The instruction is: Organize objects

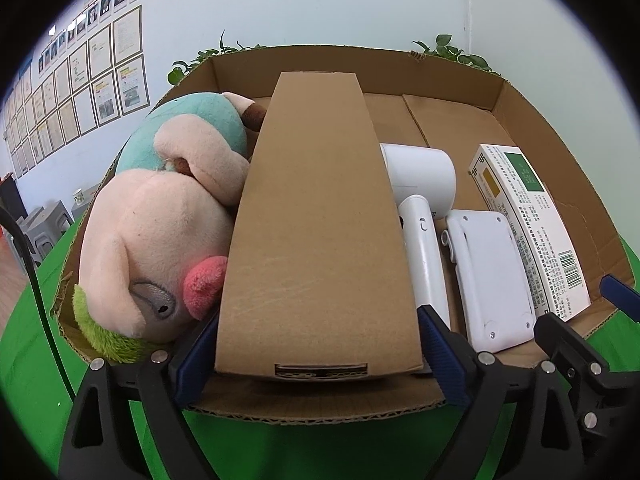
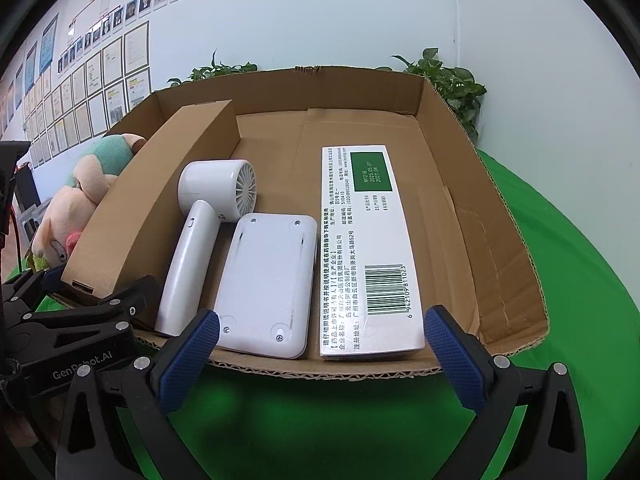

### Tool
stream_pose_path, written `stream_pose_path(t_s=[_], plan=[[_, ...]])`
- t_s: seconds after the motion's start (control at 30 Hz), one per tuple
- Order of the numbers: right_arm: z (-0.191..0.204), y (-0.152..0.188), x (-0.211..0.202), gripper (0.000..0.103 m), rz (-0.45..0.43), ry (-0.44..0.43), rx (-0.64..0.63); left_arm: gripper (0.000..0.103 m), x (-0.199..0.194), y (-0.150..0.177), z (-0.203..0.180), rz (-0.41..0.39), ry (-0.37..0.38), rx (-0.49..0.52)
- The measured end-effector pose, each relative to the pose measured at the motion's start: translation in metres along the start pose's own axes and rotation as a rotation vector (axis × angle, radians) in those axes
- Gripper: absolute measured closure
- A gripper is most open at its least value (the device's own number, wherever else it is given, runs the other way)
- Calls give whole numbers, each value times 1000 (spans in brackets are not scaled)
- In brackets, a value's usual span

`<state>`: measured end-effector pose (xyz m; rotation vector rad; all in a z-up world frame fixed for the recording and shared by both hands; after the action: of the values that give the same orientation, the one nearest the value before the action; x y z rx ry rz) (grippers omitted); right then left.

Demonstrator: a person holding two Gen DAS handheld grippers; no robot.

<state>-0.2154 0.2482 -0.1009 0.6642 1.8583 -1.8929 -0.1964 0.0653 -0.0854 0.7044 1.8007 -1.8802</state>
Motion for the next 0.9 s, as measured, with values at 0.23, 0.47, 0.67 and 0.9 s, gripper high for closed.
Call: stream_pose_path(t_s=[0.23, 0.47, 0.67, 0.9], plan=[[2, 0, 1, 0, -1, -8, 5, 11, 0, 0, 0, 0, 0, 0], [3, 0, 1, 0, 4, -8, 6, 7, 2, 3, -1, 14, -8, -5], [2, -1, 3, 0, 5, -15, 7, 6, 1, 4, -1, 19, -12, -5], [2, -1, 4, 0, 6, -14, 6, 6, 1, 4, 0, 19, -12, -4]])
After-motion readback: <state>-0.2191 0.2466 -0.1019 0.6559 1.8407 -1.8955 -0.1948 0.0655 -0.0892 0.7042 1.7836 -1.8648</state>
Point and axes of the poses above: each gripper's, at about its wrist camera, not at the fingertips, and x roughly the way its jaws point, z to its left, y to its underside, the point moved 7 cm from there along x, roughly the way its jaws point, and after that the axes turned 1 degree about -y, right-handed, at the moved point
